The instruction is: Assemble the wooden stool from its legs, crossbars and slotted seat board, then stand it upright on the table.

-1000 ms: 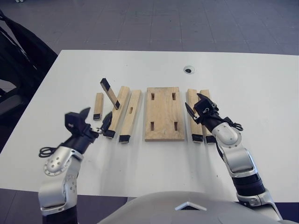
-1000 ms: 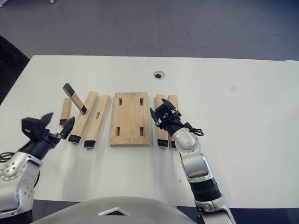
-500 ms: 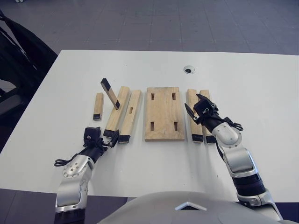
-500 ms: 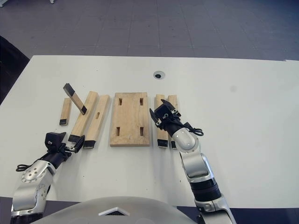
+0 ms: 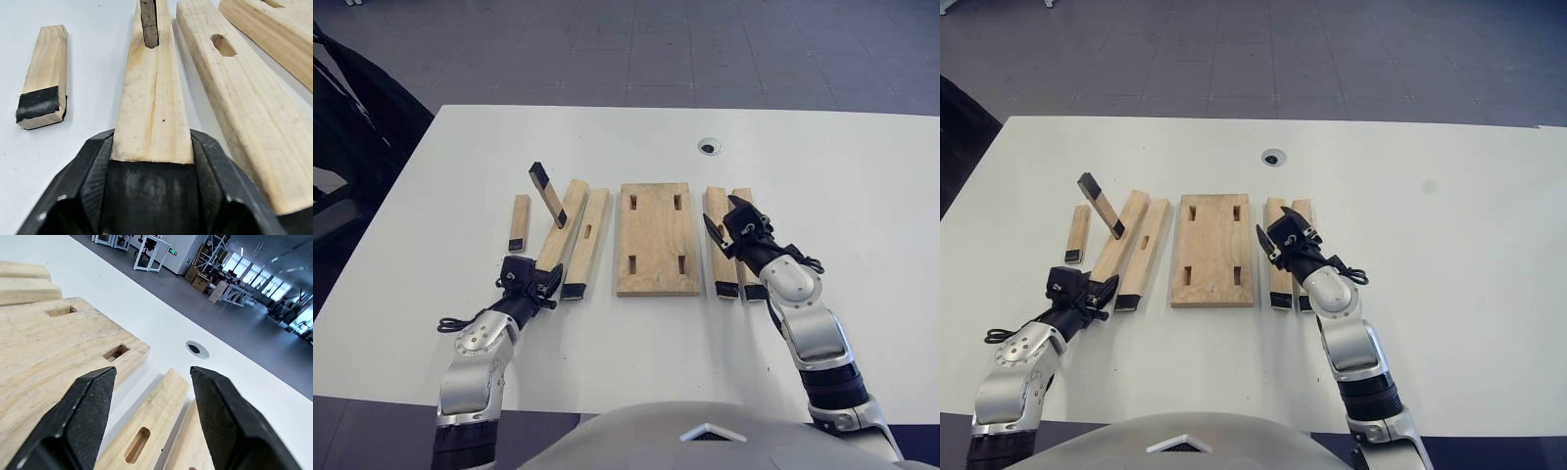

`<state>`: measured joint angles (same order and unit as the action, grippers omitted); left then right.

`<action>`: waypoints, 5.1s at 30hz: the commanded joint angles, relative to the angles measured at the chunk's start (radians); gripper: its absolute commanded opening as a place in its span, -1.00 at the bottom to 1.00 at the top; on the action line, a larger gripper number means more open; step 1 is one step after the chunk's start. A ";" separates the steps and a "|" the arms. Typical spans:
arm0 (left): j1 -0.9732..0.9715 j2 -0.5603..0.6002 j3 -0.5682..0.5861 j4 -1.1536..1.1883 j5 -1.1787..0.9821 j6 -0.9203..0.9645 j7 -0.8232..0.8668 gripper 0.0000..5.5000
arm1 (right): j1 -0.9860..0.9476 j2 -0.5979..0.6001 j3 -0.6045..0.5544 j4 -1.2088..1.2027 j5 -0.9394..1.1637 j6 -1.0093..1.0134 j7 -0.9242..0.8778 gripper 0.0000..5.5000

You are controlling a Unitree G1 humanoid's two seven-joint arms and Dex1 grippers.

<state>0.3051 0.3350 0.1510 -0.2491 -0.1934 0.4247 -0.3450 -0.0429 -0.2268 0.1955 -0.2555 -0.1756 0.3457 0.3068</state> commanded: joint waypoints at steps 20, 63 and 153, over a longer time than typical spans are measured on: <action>-0.692 -0.059 0.185 0.037 -1.395 0.727 0.140 -0.26 | -0.613 -0.027 -0.632 0.481 1.347 0.925 0.542 1.00; -0.603 0.084 0.011 -0.002 -1.459 0.600 0.157 -0.26 | -0.687 0.011 -0.474 0.526 1.289 0.855 0.463 -0.24; -0.460 0.547 -0.585 0.005 0.573 -0.189 -0.582 0.24 | -0.480 -0.066 0.122 0.663 0.368 -0.021 0.771 -0.26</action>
<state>-0.1951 0.9020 -0.4019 -0.2609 0.3702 0.2193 -0.9000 -0.6258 -0.3054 0.2299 0.4363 0.2218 0.2663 1.0294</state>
